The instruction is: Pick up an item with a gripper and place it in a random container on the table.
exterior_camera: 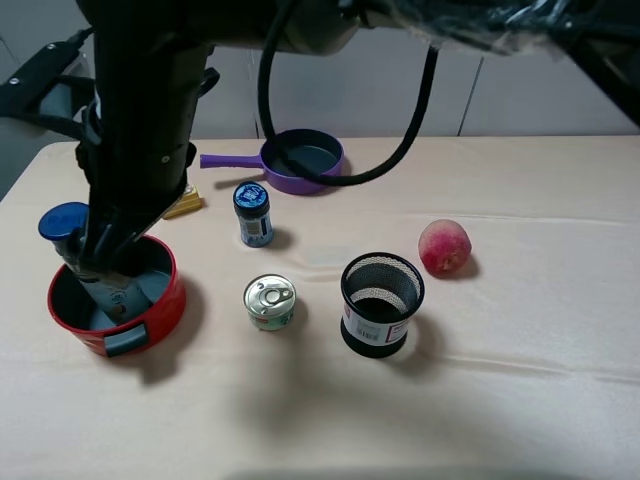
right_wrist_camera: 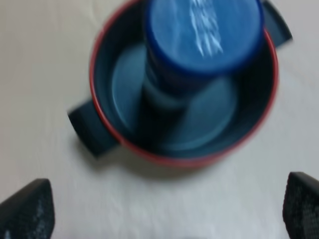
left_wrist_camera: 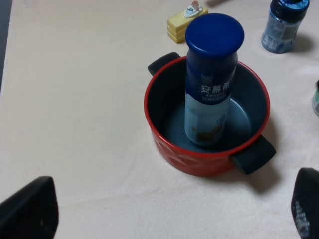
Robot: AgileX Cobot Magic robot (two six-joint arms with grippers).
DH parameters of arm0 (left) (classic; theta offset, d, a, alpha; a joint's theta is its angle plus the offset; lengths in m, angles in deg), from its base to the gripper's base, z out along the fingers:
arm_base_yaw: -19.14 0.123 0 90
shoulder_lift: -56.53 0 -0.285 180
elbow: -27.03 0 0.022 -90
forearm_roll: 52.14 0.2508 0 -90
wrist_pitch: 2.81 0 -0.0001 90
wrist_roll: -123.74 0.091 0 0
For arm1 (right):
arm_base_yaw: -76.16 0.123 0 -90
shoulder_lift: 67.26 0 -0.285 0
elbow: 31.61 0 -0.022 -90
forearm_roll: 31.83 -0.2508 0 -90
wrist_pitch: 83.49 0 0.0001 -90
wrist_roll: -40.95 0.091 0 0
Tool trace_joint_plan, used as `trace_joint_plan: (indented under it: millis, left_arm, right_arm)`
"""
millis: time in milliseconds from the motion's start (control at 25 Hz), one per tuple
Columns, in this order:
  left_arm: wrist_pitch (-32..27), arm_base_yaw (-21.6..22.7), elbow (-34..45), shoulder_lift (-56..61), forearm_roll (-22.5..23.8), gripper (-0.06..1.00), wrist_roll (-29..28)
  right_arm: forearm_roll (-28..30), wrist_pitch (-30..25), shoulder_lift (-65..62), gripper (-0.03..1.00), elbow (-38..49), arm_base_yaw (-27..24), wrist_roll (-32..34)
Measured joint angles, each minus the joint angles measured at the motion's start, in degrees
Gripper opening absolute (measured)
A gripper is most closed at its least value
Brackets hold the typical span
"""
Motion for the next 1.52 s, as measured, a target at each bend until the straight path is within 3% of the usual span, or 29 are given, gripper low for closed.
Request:
trace_joint_plan:
  millis: [440, 880, 1520]
  left_arm:
    - [0.00, 0.00, 0.00, 0.00, 0.00, 0.94, 0.00]
    - [0.00, 0.00, 0.00, 0.00, 0.00, 0.94, 0.00]
    - [0.00, 0.00, 0.00, 0.00, 0.00, 0.94, 0.00]
  right_arm:
    - [3.36, -12.41, -4.15, 0.69, 0.00, -3.92, 2.80]
    - [3.68, -12.71, -8.60, 0.69, 4.12, -9.56, 5.22]
    - [4.01, -12.60, -21.27, 0.69, 21.00, -21.58, 9.85]
